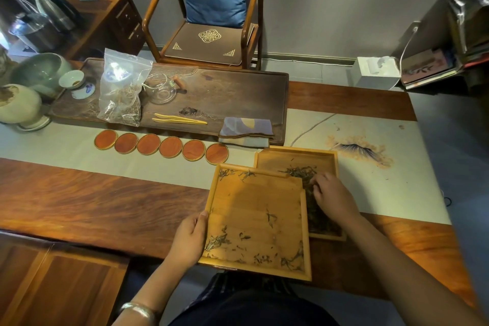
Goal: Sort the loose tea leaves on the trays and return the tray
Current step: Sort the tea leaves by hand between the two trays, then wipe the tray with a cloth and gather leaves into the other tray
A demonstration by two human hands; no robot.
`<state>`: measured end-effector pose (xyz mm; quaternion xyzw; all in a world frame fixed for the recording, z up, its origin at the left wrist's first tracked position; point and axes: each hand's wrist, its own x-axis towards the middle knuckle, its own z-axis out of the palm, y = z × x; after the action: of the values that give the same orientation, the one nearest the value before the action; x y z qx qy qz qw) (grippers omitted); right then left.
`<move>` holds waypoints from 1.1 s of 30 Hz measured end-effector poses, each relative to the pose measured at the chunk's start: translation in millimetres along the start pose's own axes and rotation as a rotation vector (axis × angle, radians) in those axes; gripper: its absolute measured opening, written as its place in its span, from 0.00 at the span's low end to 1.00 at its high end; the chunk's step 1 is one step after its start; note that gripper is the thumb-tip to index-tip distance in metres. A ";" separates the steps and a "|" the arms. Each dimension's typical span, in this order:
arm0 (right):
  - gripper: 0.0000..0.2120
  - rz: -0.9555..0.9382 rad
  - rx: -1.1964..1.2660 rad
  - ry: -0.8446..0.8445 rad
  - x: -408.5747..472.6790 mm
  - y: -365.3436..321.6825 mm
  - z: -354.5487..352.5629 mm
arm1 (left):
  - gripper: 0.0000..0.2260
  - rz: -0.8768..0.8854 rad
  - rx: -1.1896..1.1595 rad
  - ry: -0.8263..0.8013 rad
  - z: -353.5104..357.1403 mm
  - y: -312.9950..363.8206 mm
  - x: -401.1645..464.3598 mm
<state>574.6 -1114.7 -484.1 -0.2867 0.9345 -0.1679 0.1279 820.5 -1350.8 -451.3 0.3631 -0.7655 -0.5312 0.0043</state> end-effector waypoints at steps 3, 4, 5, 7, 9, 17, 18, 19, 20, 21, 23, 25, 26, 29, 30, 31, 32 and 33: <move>0.08 0.009 0.023 0.028 0.1 1.7 -2.7 | 0.20 -0.014 -0.023 -0.004 0.2 0.5 2.6; 0.08 0.007 0.032 0.041 0.4 1.1 -4.3 | 0.20 -0.015 -0.021 -0.005 0.4 1.0 3.8; 0.08 0.002 0.044 0.056 1.8 -0.2 -6.4 | 0.20 -0.015 -0.019 -0.003 0.8 1.3 5.0; 0.07 -0.019 0.074 0.085 7.2 -7.1 -13.1 | 0.20 -0.006 -0.017 -0.006 1.9 2.1 7.4; 0.06 -0.057 0.109 0.107 19.5 -21.2 -22.8 | 0.21 -0.001 -0.014 -0.019 4.1 5.1 9.5; 0.10 -0.304 0.045 0.016 105.8 -104.8 -36.1 | 0.21 0.011 -0.102 -0.031 12.2 24.6 26.9; 0.11 -0.330 0.024 -0.015 116.6 -112.8 -33.3 | 0.20 0.014 -0.079 -0.022 12.4 27.0 29.9; 0.11 -0.350 0.008 -0.042 126.8 -119.7 -29.5 | 0.19 0.016 -0.057 -0.016 12.5 28.7 32.9; 0.12 -0.365 -0.007 -0.068 136.2 -125.3 -25.4 | 0.19 0.016 -0.045 -0.016 12.4 30.6 35.5; 0.13 -0.374 -0.025 -0.092 145.5 -129.9 -20.7 | 0.19 0.008 -0.048 -0.022 12.2 31.4 38.1; 0.15 -0.387 -0.079 -0.129 162.0 -136.7 -10.3 | 0.20 -0.020 -0.088 -0.043 11.8 30.0 41.8; 0.17 -0.398 -0.134 -0.163 174.6 -140.9 0.0 | 0.20 -0.024 -0.128 -0.058 11.2 26.5 44.2; 0.18 -0.411 -0.157 -0.181 180.6 -142.3 4.9 | 0.19 -0.017 -0.134 -0.060 10.8 24.8 45.1; 0.19 -0.448 -0.173 -0.255 193.3 -145.3 17.5 | 0.20 -0.001 -0.122 -0.062 9.4 20.0 46.7; 0.21 -0.451 -0.177 -0.285 196.0 -146.0 20.9 | 0.21 -0.007 -0.126 -0.067 9.3 18.9 46.8; 0.23 -0.452 -0.194 -0.308 197.7 -146.9 24.2 | 0.22 -0.019 -0.130 -0.072 9.1 17.9 47.2; 0.24 -0.457 -0.218 -0.313 198.9 -147.6 27.2 | 0.22 -0.029 -0.133 -0.074 8.9 17.0 47.6; 0.24 -0.467 -0.237 -0.298 199.9 -148.2 29.9 | 0.22 -0.034 -0.134 -0.073 8.4 16.6 48.0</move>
<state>497.1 -1353.1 -482.6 -0.5281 0.8275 -0.0385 0.1870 772.7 -1368.0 -459.6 0.3552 -0.7215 -0.5943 -0.0080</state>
